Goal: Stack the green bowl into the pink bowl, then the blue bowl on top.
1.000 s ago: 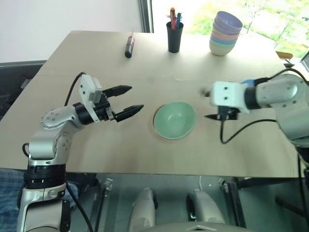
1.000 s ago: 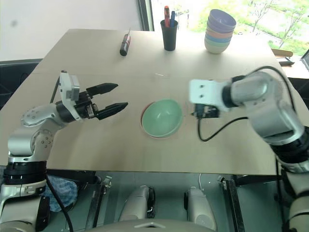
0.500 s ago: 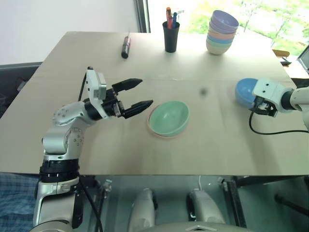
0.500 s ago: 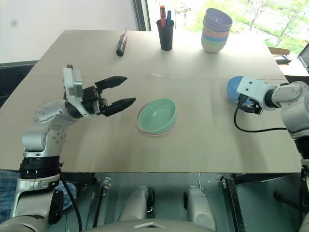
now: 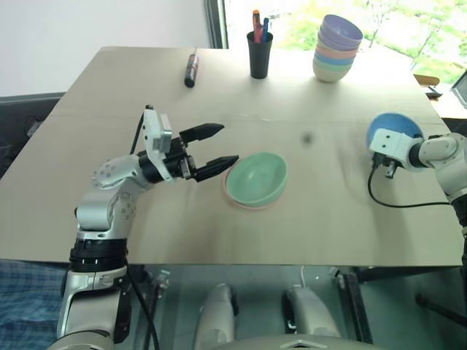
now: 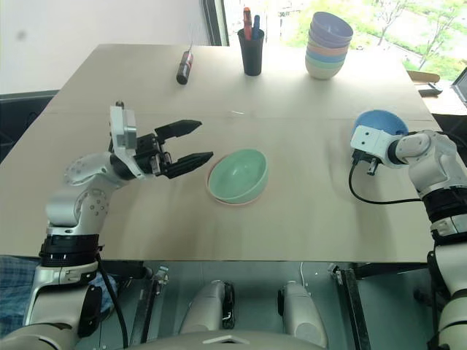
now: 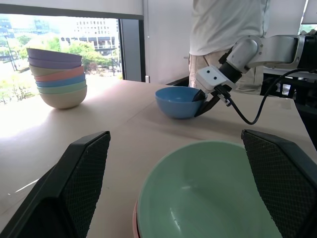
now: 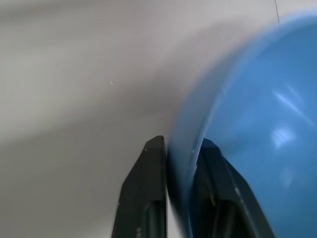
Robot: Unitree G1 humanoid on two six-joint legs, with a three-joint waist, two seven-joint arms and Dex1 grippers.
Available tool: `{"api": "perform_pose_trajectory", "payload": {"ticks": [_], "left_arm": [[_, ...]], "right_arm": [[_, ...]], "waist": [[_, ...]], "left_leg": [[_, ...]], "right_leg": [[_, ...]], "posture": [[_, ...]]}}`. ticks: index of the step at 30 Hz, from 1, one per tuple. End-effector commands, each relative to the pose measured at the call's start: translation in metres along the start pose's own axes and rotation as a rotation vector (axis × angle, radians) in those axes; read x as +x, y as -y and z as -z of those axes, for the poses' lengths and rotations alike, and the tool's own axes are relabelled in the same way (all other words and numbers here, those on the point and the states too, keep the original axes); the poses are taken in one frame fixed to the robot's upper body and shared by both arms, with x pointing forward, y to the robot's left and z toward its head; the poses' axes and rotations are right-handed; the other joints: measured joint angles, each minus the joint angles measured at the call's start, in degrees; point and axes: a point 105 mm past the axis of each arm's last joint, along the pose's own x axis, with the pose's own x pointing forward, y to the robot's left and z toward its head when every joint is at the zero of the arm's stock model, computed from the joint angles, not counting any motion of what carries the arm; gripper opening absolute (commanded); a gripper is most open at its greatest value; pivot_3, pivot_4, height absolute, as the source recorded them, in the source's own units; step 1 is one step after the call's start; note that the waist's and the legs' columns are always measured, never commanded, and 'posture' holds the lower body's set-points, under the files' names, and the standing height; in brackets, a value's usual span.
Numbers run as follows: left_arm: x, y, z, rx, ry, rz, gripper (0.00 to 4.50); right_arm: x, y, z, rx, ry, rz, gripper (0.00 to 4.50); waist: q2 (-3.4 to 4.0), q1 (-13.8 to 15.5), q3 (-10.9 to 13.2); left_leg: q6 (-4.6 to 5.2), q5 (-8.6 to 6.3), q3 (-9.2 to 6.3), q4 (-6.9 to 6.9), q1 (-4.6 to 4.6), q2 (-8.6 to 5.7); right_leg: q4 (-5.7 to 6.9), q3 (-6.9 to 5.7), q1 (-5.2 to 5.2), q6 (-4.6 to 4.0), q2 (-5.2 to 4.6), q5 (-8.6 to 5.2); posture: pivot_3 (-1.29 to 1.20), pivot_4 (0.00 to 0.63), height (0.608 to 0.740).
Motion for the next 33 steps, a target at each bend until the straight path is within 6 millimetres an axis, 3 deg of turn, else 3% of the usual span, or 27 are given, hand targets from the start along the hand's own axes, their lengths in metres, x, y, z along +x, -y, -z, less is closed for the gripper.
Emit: {"api": "perform_pose_trajectory", "payload": {"ticks": [1, 5, 9, 12, 15, 23, 33], "left_arm": [[0.0, 0.003, -0.008, 0.042, 0.013, 0.015, 4.5], [0.001, 0.002, -0.007, 0.045, 0.01, 0.018, 4.5], [0.001, 0.001, -0.007, 0.043, 0.005, 0.024, 4.5], [0.002, 0.0, -0.006, 0.042, 0.003, 0.03, 4.5], [0.002, -0.002, -0.006, 0.045, -0.001, 0.037, 4.5], [-0.01, -0.01, -0.001, 0.063, -0.047, 0.017, 4.5], [-0.035, -0.012, 0.002, 0.067, -0.143, 0.001, 4.5]], "right_arm": [[-0.01, 0.01, -0.003, -0.036, 0.015, 0.034, 0.02], [-0.023, 0.017, -0.038, -0.084, 0.122, 0.064, 0.02], [-0.054, 0.011, -0.102, -0.186, 0.299, 0.046, 0.02], [-0.078, -0.005, -0.143, -0.254, 0.41, -0.003, 0.02], [-0.099, -0.034, -0.18, -0.316, 0.528, -0.093, 0.02], [-0.115, -0.084, -0.222, -0.417, 0.661, -0.24, 0.02], [-0.111, -0.108, -0.252, -0.481, 0.745, -0.279, 0.02]], "waist": [[0.0, 0.0, 0.0], [0.03, 0.0, 0.0], [0.11, 0.0, 0.1], [0.13, 0.2, 0.1], [0.12, 0.3, 0.1], [0.11, 0.3, 0.1], [0.11, 0.2, 0.1]], "left_leg": [[0.0, 0.0, 0.0, 0.0, 0.0, 0.0], [-0.06, 0.04, 0.0, 0.0, 0.0, 0.0], [-0.07, 0.04, 0.0, -0.02, 0.0, 0.01], [-0.06, 0.03, -0.01, -0.02, -0.01, 0.02], [-0.02, 0.01, -0.02, -0.01, -0.01, 0.02], [0.04, -0.03, -0.07, 0.03, -0.04, 0.01], [0.05, -0.03, -0.09, 0.02, -0.04, 0.03]], "right_leg": [[0.0, 0.0, 0.0, 0.0, 0.0, 0.0], [0.0, 0.0, 0.0, 0.0, 0.0, 0.0], [0.01, 0.0, -0.01, 0.0, 0.02, 0.0], [0.01, -0.02, -0.01, 0.0, 0.01, 0.0], [0.01, -0.04, 0.0, 0.0, 0.01, 0.0], [0.01, -0.1, 0.01, -0.01, 0.0, 0.0], [0.06, -0.12, -0.01, -0.02, 0.01, -0.01]], "posture": [[0.0, 0.15, 0.74], [0.0, 0.15, 0.74], [0.0, 0.15, 0.74], [0.0, 0.15, 0.74], [0.0, 0.15, 0.74], [0.0, 0.15, 0.74], [0.0, 0.15, 0.74]]}}
